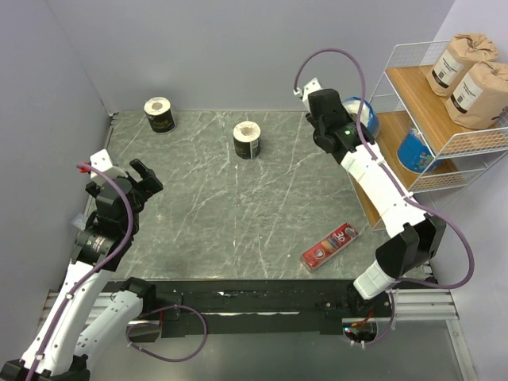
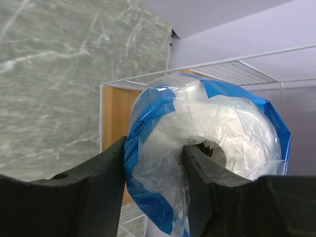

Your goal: Place and organize the paper towels onto the shelf

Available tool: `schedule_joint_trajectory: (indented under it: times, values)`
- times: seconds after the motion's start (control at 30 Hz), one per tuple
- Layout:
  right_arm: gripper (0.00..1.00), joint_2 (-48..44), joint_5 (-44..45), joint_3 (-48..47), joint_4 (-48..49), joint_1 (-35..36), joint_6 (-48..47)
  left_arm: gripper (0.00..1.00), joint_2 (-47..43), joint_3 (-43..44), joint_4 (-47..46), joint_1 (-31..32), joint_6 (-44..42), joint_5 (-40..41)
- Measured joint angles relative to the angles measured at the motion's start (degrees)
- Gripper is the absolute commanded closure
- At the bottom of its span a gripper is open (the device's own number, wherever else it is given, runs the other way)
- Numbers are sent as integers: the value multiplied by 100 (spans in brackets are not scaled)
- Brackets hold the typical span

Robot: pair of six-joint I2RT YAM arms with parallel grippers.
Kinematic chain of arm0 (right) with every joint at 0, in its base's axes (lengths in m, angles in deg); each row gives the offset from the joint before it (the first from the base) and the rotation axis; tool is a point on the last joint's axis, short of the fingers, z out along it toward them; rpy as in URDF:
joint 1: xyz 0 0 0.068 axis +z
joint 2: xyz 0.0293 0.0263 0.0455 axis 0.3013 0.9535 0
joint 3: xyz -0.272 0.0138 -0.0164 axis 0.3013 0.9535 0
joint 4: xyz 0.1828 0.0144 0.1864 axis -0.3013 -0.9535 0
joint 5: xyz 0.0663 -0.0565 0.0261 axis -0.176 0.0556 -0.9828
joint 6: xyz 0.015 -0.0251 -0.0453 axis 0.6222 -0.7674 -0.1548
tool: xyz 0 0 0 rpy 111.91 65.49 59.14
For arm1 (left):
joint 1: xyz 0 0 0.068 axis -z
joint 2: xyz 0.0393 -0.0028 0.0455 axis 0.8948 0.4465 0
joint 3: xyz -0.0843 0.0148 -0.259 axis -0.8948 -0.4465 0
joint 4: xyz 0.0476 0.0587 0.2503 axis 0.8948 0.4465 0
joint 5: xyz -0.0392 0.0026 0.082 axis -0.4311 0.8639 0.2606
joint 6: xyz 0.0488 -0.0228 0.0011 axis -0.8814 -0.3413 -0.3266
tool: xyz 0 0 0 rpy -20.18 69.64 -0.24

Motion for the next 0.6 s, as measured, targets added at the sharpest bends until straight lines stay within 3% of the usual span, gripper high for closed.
schedule_joint_trajectory:
  times: [0.6]
  values:
    - [62, 195, -396, -544, 186, -822, -474, 4, 7, 2, 0, 0, -2, -55]
